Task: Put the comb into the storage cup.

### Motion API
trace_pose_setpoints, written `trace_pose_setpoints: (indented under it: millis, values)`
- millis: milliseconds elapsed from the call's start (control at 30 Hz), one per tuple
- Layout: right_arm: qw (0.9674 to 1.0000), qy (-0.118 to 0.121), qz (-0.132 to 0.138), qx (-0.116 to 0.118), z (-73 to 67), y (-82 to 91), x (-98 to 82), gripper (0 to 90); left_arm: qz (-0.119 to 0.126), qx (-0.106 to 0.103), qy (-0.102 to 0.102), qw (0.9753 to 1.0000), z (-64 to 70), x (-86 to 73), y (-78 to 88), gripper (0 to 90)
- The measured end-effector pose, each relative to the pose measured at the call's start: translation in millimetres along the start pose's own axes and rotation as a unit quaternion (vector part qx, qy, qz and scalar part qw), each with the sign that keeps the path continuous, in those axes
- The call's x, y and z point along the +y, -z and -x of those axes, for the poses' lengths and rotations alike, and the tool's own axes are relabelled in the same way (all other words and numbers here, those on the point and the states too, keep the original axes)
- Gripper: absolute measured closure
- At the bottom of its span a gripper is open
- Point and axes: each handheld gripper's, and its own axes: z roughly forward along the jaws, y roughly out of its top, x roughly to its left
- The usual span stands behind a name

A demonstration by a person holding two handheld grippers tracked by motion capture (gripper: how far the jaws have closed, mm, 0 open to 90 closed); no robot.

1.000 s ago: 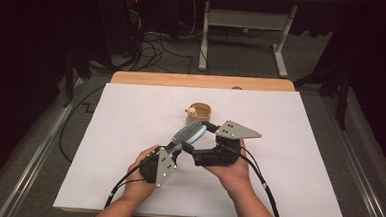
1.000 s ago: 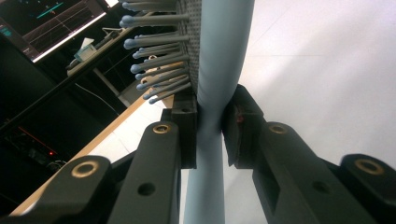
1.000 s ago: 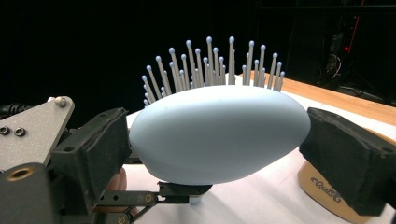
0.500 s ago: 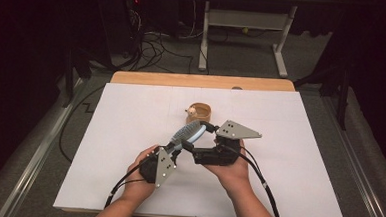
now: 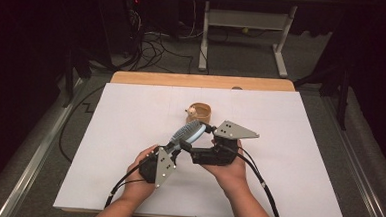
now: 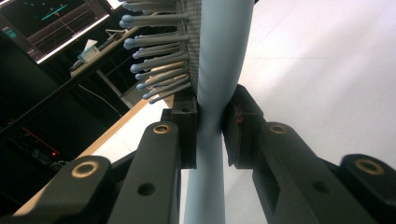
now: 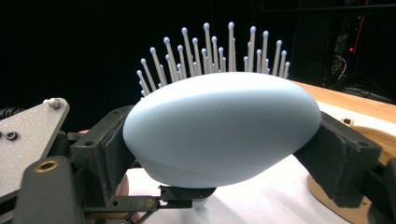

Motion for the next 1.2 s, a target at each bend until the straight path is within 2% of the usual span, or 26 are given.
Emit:
trace_pose_setpoints:
  millis: [1200]
  values:
    - [0.9997,-0.017,0.012,-0.009,-4.1,-4.5,-0.5,20.3,-0.001,0.002,0.001,1.0,-1.6,0.9,0.9,76.8]
